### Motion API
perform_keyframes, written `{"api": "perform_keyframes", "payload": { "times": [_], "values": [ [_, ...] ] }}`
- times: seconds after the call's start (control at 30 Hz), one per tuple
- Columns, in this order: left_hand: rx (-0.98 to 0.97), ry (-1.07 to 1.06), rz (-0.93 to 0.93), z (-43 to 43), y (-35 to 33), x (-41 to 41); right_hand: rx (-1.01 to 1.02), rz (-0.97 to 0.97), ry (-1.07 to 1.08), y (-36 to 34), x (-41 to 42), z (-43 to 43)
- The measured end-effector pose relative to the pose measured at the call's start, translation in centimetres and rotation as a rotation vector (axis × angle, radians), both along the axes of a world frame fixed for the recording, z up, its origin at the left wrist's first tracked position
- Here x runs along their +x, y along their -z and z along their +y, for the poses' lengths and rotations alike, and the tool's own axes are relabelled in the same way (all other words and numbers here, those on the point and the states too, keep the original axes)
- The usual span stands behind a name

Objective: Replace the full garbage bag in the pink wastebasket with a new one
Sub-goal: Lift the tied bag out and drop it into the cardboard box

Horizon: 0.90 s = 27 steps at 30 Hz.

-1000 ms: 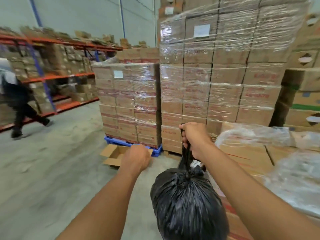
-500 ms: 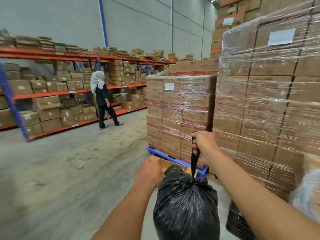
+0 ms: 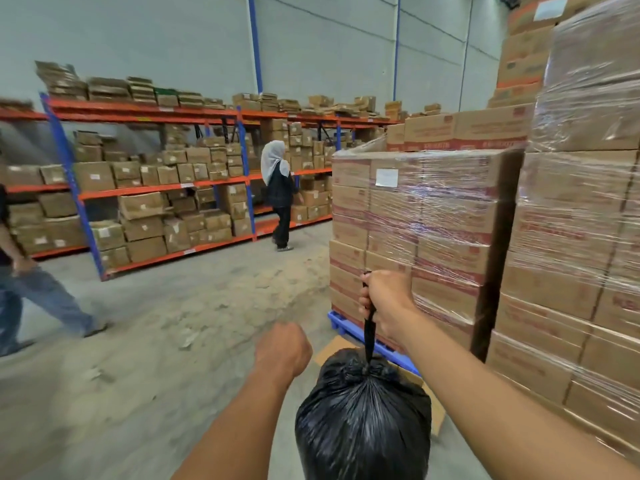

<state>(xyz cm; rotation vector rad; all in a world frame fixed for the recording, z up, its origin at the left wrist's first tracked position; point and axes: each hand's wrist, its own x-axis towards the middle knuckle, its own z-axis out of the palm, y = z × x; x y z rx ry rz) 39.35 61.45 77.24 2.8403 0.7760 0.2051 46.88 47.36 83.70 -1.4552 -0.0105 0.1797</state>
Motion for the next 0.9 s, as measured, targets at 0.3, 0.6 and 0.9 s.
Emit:
{"api": "perform_keyframes", "payload": {
  "times": [0.3,0.6,0.9],
  "values": [
    [-0.08,0.068,0.064,9.0,6.3,20.3,-0.019,0.003,0.005,4.1,19.0,8.5],
    [-0.106,0.189,0.183,18.1,10.6,40.4,-0.093,0.118,0.168,10.1,39.1,16.2],
    [-0.082,0.244,0.308,23.5,16.1,58.2,-0.166,0.179,0.227,19.0,57.3,21.8]
  ]
}}
